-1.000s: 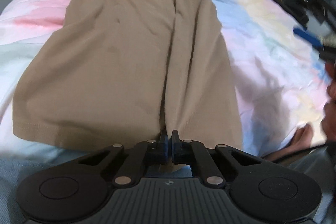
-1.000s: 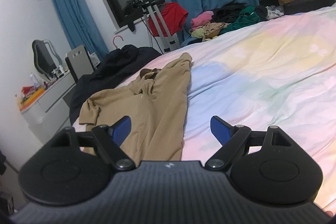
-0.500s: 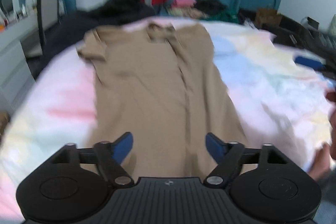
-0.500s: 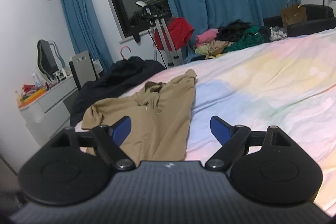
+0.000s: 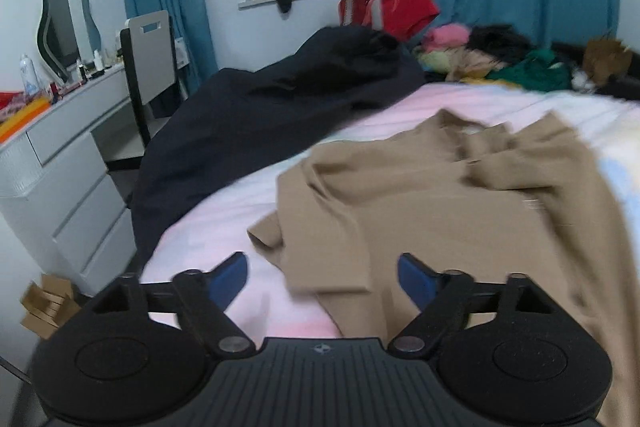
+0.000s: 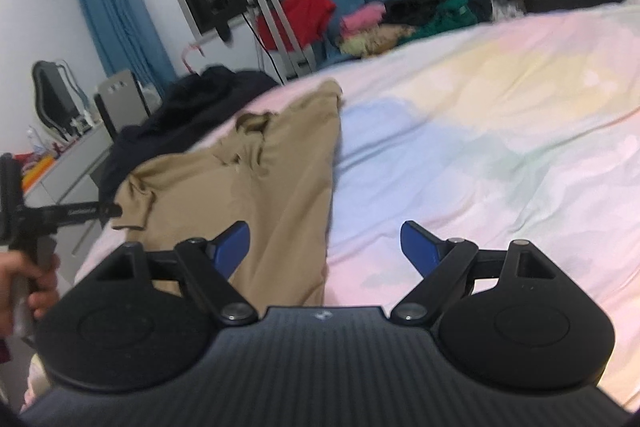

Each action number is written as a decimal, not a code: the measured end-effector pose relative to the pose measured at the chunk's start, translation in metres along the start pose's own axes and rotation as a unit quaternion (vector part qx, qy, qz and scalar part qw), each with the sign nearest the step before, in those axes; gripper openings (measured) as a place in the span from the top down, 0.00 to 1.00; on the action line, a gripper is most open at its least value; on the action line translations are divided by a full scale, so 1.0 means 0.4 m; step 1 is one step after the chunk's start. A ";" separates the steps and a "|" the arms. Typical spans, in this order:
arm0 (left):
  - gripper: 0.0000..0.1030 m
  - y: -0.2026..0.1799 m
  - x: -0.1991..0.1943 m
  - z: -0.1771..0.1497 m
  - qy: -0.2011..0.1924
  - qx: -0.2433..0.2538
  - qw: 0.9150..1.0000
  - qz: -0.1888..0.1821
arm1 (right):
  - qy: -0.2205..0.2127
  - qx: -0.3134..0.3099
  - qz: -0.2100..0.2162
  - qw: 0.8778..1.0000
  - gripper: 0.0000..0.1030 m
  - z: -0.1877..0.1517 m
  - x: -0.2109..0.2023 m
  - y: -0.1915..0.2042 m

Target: Fold clothes

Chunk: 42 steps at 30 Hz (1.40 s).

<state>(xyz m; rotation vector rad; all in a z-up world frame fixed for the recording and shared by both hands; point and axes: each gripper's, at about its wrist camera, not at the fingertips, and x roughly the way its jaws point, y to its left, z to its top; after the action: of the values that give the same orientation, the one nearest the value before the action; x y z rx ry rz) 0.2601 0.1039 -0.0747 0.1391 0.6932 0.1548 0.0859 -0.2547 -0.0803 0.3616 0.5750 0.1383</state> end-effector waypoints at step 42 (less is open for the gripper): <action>0.34 -0.386 -0.314 0.082 -0.077 -0.047 0.980 -0.174 | -0.026 0.085 0.057 0.994 0.18 0.029 0.033 -0.131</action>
<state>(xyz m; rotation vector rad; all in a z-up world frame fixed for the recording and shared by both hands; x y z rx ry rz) 0.2008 -0.0734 0.0008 -0.0629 0.5442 -0.1583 0.1048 -0.3035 -0.0975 0.5621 0.5157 0.1904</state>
